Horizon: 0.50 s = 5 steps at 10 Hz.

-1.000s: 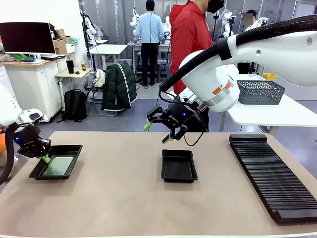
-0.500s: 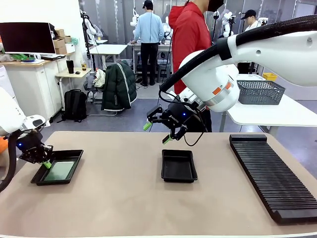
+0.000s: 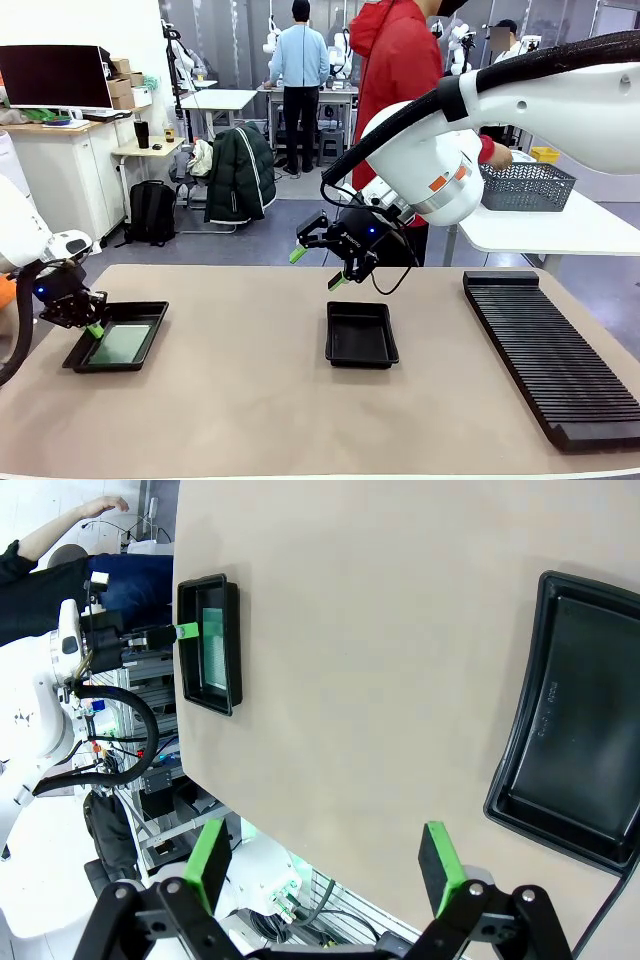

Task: Inspect and transfer BCBs to ESD trays.
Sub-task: Pick up the ESD tray and place it on the left side of the table.

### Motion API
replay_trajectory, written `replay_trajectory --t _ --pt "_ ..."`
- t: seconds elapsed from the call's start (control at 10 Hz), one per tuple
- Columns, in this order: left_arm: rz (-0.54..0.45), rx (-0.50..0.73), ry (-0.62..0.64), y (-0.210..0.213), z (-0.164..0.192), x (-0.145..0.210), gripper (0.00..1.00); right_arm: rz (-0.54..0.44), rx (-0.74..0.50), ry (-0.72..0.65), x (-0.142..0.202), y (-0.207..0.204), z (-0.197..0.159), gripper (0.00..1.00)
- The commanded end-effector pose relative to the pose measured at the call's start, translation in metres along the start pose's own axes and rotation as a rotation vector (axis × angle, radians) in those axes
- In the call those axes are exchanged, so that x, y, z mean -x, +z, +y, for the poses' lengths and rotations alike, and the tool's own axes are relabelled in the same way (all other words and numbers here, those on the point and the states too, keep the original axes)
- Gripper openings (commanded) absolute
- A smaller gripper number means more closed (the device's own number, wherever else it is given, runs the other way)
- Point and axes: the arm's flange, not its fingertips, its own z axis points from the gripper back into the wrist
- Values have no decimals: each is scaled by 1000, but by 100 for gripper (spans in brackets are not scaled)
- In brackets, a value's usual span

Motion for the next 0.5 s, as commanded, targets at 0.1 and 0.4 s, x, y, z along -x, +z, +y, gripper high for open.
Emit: replay_trajectory --t 0.1,0.4 --pt "-2 1 -2 3 0 0 3 -9 19 -13 1 0 2 100" --pt "-2 1 -2 3 0 0 3 -9 19 -13 1 0 2 100"
